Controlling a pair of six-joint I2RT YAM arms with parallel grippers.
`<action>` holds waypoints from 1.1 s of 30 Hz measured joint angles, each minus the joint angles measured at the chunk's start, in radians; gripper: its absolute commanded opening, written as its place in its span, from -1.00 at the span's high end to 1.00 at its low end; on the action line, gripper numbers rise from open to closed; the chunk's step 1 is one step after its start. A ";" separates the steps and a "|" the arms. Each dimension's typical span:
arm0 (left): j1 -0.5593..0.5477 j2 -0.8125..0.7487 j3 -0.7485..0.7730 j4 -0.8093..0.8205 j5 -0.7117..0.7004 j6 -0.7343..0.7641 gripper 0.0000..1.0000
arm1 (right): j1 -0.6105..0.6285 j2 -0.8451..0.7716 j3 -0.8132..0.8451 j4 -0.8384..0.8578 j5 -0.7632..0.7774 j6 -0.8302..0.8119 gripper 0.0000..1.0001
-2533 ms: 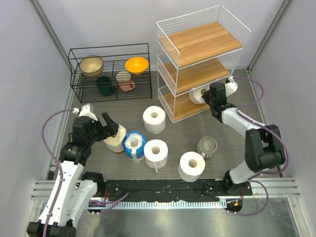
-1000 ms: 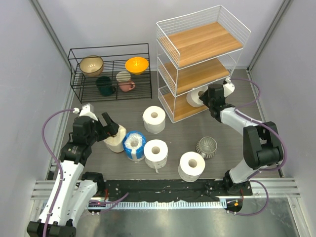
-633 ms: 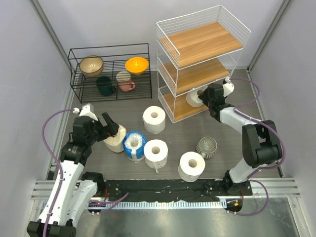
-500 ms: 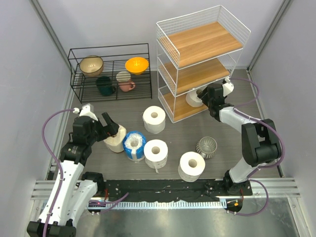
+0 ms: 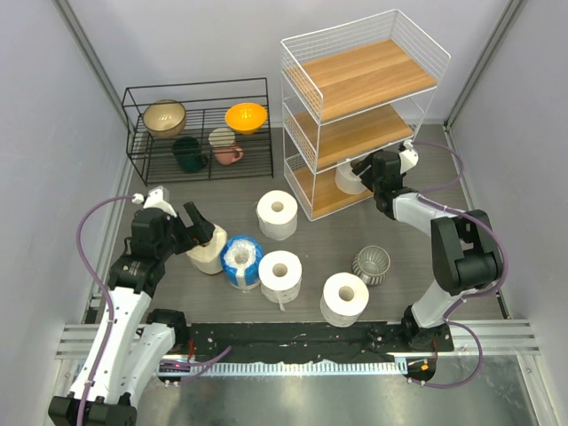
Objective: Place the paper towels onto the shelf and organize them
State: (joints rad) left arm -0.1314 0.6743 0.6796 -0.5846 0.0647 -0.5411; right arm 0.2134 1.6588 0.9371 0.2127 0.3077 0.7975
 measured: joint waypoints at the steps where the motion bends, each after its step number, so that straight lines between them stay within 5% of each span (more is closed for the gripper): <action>1: 0.000 0.000 0.000 0.000 0.000 0.000 -0.99 | 0.000 0.001 -0.007 0.014 -0.006 0.003 -0.44; 33: 0.000 0.003 0.000 0.000 0.002 0.000 -0.99 | -0.036 -0.088 -0.260 0.453 -0.178 0.023 -0.52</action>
State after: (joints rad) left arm -0.1314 0.6769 0.6796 -0.5846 0.0662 -0.5407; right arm 0.1772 1.5711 0.6769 0.6655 0.1299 0.8207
